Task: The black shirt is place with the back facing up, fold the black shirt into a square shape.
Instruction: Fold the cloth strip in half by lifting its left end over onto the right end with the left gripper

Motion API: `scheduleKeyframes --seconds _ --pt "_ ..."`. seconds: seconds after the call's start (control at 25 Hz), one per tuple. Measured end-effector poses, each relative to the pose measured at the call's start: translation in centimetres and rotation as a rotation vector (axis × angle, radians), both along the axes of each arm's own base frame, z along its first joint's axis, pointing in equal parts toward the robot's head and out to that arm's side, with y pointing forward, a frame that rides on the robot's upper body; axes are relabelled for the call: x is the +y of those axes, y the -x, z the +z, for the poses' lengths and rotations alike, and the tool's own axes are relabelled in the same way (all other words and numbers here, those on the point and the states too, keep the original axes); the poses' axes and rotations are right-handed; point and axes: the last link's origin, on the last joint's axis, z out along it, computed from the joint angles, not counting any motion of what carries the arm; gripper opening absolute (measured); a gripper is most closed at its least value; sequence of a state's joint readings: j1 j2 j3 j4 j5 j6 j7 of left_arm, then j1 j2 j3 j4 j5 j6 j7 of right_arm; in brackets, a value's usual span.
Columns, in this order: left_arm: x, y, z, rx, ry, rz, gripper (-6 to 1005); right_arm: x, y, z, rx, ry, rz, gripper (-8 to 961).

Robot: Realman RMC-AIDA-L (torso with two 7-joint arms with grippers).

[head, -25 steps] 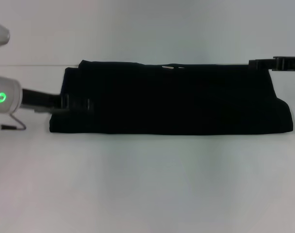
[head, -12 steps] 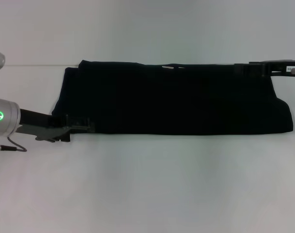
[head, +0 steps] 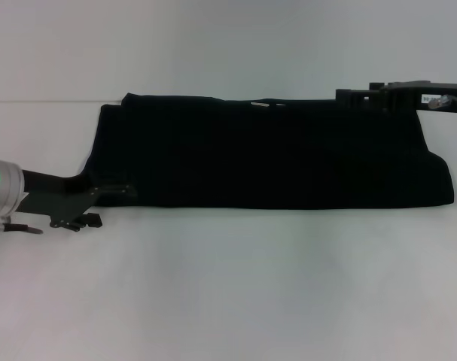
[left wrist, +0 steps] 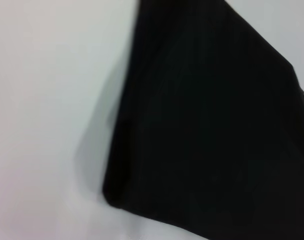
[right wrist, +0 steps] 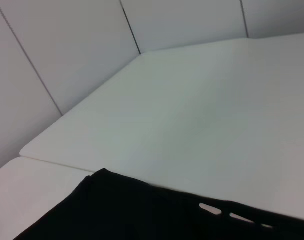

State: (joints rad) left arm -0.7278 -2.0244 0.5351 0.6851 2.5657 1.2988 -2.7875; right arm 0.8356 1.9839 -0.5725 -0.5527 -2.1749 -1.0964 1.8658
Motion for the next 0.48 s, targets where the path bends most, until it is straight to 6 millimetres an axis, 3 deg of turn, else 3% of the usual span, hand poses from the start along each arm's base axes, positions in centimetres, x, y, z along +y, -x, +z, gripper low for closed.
scheduleKeyframes --seconds 0.12,0.48 --pt "-0.2 0.5 0.0 -0.045 -0.025 0.076 950 0.1 0.3 -0.4 -0.012 -0.005 0.020 927" --pt "-0.4 1.3 0.0 -0.165 -0.084 0.225 949 0.3 1.0 -1.0 -0.028 -0.008 0.047 919"
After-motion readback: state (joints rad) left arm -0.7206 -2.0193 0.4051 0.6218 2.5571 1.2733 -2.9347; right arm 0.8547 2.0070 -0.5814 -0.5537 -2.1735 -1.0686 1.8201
